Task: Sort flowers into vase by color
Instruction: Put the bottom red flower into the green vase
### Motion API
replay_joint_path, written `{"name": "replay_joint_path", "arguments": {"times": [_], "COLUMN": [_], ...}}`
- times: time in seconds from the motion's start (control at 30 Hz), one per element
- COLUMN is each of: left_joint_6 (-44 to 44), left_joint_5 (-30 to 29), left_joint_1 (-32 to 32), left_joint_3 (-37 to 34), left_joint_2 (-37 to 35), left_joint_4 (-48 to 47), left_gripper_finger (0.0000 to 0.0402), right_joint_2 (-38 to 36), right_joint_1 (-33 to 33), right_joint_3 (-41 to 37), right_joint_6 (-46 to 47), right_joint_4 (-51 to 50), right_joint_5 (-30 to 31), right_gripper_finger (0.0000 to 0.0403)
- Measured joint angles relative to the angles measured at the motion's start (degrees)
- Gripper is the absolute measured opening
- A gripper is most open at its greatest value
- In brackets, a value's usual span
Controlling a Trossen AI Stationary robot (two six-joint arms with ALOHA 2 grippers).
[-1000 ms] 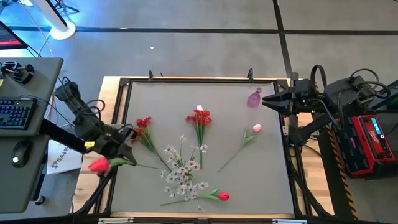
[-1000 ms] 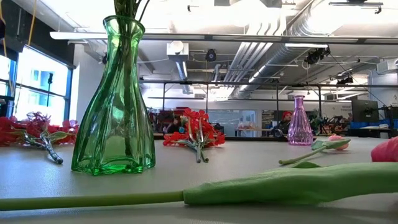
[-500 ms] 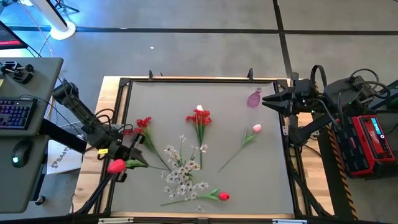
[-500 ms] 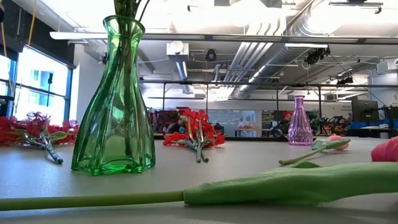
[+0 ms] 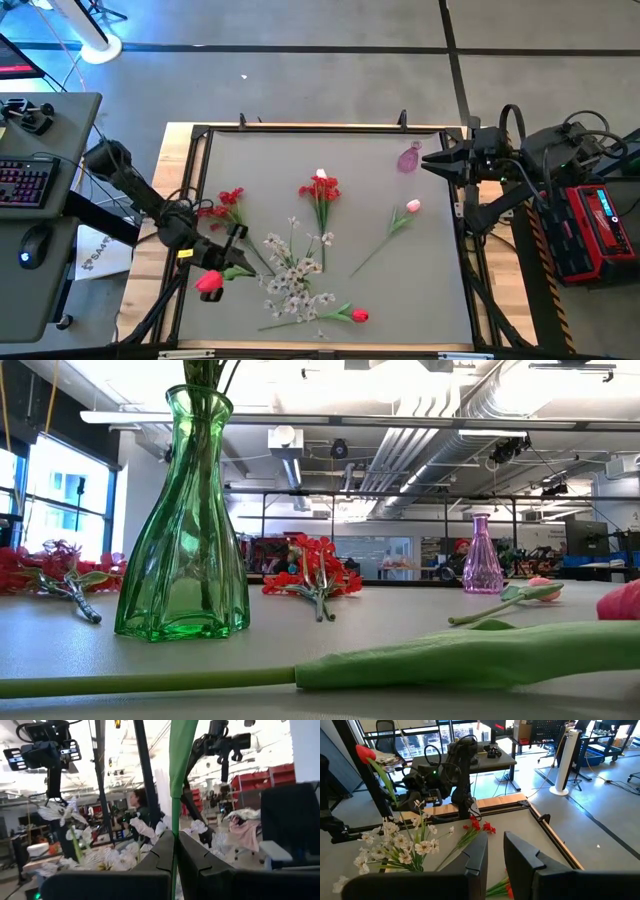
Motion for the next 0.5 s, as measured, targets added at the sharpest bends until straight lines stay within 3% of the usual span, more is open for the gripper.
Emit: {"name": "replay_joint_path", "arguments": {"times": [0.2,0.5], "left_joint_6": [-1.1,-3.6], "left_joint_5": [3.0,3.4], "left_joint_1": [1.5,2.4], "left_joint_3": [0.0,0.0], "left_joint_2": [8.0,16.9], "left_joint_4": [10.6,17.1], "left_gripper_finger": [0.0,0.0], "right_joint_2": [0.0,0.0], "right_joint_1": [0.0,0.0], "right_joint_3": [0.0,0.0], "right_joint_6": [0.0,0.0], "right_joint_4": [0.0,0.0], "right_joint_5": [0.0,-0.2], "right_gripper_finger": [0.0051,0.0051]}}
